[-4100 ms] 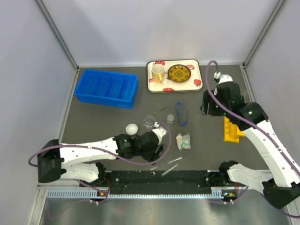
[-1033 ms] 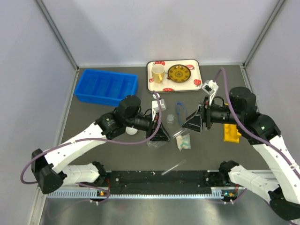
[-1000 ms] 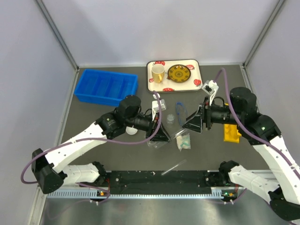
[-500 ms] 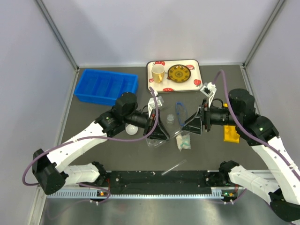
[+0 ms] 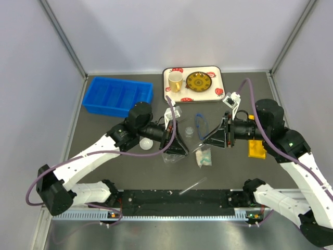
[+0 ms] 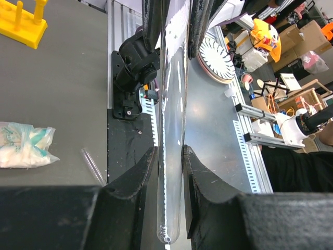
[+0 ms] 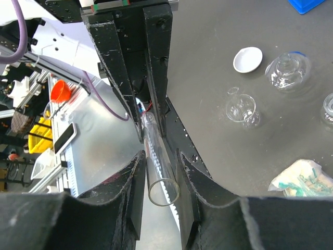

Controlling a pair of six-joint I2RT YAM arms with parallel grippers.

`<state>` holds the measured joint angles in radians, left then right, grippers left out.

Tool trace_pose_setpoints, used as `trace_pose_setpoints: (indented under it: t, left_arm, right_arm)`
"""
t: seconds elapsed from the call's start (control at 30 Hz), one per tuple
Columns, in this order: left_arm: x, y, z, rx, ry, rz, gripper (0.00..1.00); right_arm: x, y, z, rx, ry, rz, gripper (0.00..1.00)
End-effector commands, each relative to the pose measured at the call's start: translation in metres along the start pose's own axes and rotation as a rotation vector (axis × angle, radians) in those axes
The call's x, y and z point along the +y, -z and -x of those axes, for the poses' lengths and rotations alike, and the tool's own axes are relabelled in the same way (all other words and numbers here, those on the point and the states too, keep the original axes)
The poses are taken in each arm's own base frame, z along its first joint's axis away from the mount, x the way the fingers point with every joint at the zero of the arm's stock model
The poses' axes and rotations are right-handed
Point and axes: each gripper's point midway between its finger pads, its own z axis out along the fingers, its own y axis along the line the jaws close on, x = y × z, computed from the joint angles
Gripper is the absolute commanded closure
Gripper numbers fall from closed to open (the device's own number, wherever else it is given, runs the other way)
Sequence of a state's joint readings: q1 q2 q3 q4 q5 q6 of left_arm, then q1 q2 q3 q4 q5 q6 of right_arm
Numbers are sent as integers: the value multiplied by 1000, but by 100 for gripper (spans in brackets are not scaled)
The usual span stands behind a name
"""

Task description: Organize the chemistry lab equipment

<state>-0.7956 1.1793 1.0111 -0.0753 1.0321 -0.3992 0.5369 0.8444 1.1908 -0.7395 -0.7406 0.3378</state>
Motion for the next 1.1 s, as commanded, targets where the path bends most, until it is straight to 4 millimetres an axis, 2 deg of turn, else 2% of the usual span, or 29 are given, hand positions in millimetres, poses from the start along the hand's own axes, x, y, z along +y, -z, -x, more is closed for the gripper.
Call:
trace_pose_setpoints:
  t: [0.0,0.13,0.27,0.3,0.4,0.43,0.47,0.53,0.57,0.63,0.67,0.73,0.77,0.83,0.87,0.9,0.97,1.0,1.07]
  left_arm:
    - [-4,-1,8,-21,-46,-33,90]
    - [0,-2,11,-25,-45,-22,89]
    - [5,-3,18,-37,-37,12,75]
    - [6,-3,21,-40,-39,17,60]
    - [8,-1,27,-50,-37,69,38]
    - [14,1,31,-65,-53,121,33]
    - [16,5,28,-53,-33,162,24]
    - [22,13,35,-66,-71,245,8]
    - [32,21,32,-66,-50,342,5]
    - [40,34,37,-84,-63,449,3]
    - [51,47,41,-117,-63,567,3]
    - [56,61,34,-102,-37,667,1]
    - [55,70,35,-120,-42,713,1]
    - [67,88,23,-107,-16,836,1]
    - [67,95,19,-105,-11,866,1]
    - [73,102,9,-82,9,915,1]
    - [71,107,0,-80,15,929,1]
    - [72,106,-10,-63,28,924,2]
    - [64,107,-15,-78,35,904,2]
  right_arm:
    - [6,1,4,-25,45,24,74]
    - [8,2,5,-29,43,26,78]
    - [8,4,7,-38,45,18,79]
    - [6,4,9,-47,43,2,79]
    - [-1,2,10,-50,33,-31,80]
    - [-3,1,11,-50,33,-40,80]
    - [-6,1,11,-47,32,-55,80]
    - [-15,-1,14,-48,27,-101,81]
    - [-16,1,17,-50,33,-115,81]
    - [-27,-1,20,-47,30,-169,81]
    - [-28,2,23,-46,38,-195,81]
    - [-43,4,30,-49,41,-284,81]
    - [-43,10,41,-71,57,-317,81]
    - [-66,19,45,-59,55,-466,81]
    - [-69,29,58,-88,72,-516,81]
    - [-85,39,59,-86,56,-620,81]
    - [-103,56,73,-122,34,-729,81]
    - [-115,66,75,-129,13,-798,81]
    - [-135,88,83,-168,-29,-907,82]
